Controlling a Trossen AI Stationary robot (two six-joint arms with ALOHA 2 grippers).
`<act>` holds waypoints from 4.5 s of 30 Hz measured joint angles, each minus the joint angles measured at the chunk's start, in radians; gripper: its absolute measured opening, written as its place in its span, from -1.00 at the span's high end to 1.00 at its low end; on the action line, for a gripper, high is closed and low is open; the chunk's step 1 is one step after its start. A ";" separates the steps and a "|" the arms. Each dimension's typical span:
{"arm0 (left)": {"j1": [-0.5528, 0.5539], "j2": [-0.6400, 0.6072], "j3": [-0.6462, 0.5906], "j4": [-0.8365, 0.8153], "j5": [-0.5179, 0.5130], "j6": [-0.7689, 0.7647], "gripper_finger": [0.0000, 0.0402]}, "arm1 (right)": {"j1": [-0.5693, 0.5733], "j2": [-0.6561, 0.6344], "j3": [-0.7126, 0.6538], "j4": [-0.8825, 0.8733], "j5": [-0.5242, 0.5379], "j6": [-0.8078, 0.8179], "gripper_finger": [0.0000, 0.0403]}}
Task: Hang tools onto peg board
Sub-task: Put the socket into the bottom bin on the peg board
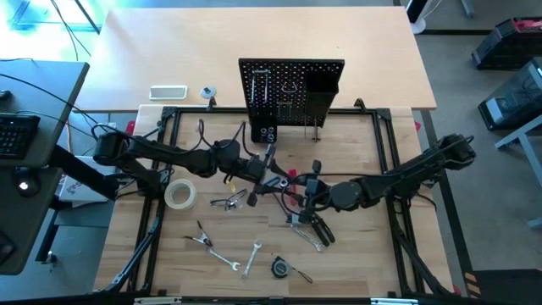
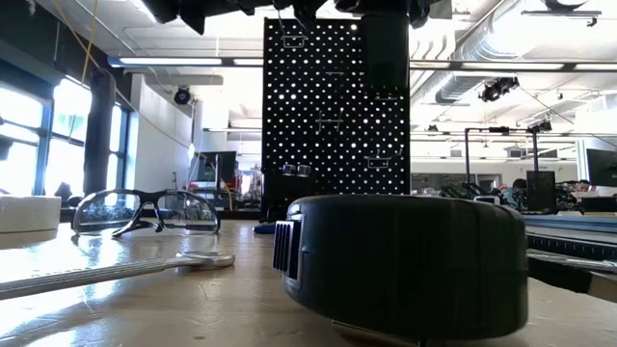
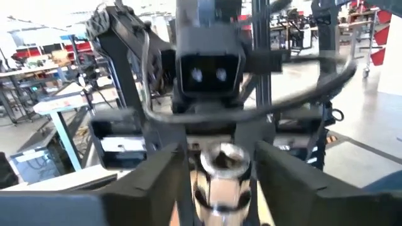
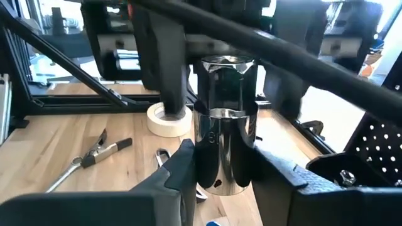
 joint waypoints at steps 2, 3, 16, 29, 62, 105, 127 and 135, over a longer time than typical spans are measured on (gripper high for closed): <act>0.001 -0.017 0.001 0.000 -0.001 0.000 -0.07 | 0.004 0.000 0.000 0.003 0.011 -0.001 0.46; 0.001 -0.026 0.001 -0.015 -0.001 -0.001 -0.10 | 0.006 0.000 0.000 0.004 0.016 -0.002 0.46; -0.022 -0.199 0.179 -0.668 -0.135 0.129 -0.13 | -0.009 0.000 0.000 -0.055 -0.006 0.024 0.46; -0.029 -0.004 0.457 -1.020 -0.197 0.150 -0.13 | -0.050 -0.001 0.000 -0.062 -0.091 -0.004 0.46; -0.054 0.018 0.462 -0.991 -0.184 0.243 0.60 | -0.048 -0.003 0.000 -0.072 -0.083 -0.029 0.45; -0.055 0.006 0.460 -0.970 -0.169 0.226 0.61 | 0.015 -0.002 -0.002 -0.077 0.071 -0.091 0.27; -0.055 -0.033 0.459 -1.216 -0.335 0.190 0.61 | 0.121 -0.091 -0.001 -0.148 0.303 -0.138 0.26; -0.054 -0.036 0.459 -1.295 -0.385 0.170 0.61 | 0.189 -0.161 0.000 -0.332 0.429 -0.038 0.26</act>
